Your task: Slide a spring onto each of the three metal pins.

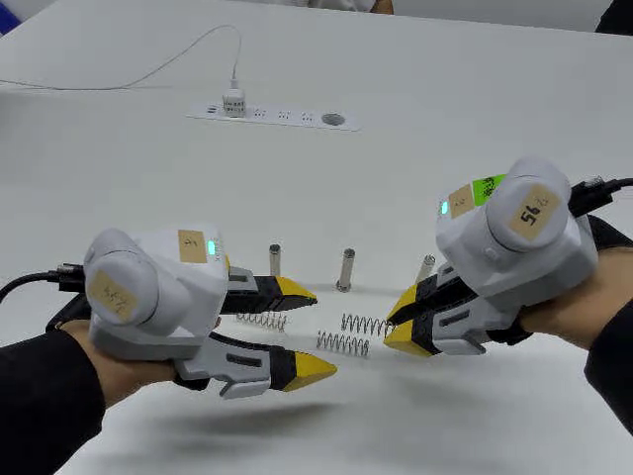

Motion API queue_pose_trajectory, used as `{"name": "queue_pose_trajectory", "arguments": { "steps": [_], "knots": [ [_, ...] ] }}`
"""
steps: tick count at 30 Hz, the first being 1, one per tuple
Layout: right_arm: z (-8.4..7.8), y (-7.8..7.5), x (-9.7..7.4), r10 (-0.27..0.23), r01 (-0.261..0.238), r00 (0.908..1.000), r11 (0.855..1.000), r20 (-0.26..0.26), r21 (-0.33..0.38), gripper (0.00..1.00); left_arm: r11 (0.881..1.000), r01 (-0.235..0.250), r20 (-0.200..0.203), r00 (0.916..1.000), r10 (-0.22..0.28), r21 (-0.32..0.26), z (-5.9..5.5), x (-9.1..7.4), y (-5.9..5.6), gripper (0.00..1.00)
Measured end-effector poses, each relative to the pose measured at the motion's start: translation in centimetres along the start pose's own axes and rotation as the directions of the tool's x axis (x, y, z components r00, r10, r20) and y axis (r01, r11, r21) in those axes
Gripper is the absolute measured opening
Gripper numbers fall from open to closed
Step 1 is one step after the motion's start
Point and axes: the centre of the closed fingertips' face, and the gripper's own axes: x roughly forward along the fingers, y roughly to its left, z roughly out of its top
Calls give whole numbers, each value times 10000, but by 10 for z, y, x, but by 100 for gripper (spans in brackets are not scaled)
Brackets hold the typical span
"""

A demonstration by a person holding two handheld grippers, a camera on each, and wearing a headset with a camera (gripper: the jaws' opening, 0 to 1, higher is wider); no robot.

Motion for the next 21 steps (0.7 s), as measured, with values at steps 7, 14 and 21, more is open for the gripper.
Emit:
{"name": "queue_pose_trajectory", "arguments": {
  "steps": [7, 14, 21],
  "knots": [
    [7, 5, 1, 141, -140, 9999, 9994, 25, -309, 11, 9996, 156, 50, 9999, -157, 250, 5, 5, -2, 34],
    [10, 10, 2, 279, -278, 9996, 9981, 11, -552, 11, 9981, 93, -11, 10000, -93, 609, 5, 6, -2, 24],
    [13, 13, 3, 353, -354, 9994, 9964, -31, -772, 11, 9960, 195, -44, 9998, -192, 869, 6, 8, -5, 17]
  ]
}}
